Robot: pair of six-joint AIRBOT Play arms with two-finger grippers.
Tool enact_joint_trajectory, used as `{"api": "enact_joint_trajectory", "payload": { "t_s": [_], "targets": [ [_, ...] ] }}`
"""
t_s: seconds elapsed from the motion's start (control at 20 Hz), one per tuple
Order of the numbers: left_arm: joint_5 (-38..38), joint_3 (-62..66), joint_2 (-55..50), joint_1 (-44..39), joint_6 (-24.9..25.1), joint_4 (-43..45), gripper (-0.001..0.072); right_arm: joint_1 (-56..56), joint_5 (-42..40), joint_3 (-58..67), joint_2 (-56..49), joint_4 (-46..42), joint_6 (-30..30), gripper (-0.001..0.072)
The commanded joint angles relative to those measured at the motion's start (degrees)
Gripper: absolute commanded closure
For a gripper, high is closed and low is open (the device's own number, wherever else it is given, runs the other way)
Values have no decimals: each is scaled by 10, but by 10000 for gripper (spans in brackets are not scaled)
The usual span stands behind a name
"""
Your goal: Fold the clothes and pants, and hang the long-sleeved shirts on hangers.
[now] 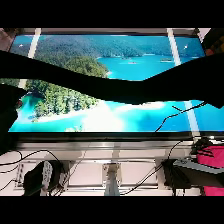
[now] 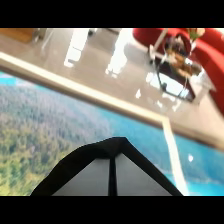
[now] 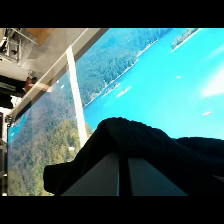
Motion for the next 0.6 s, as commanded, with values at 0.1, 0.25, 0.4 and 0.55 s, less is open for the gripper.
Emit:
{"api": "enact_joint_trajectory", "payload": {
  "t_s": [0.1,0.25,0.4,0.55],
  "targets": [
    [26,0,-31,15,-23,-20,703,-17,0,1,19,-60,26,697],
    [30,0,-62,15,-23,-20,703,-55,-41,1,19,-85,50,697],
    [28,0,-104,3,-25,-73,703,-63,-52,-5,11,-100,56,698],
    [30,0,-159,-42,-4,-152,703,-35,-67,-16,-9,-113,65,697]
  ]
}}
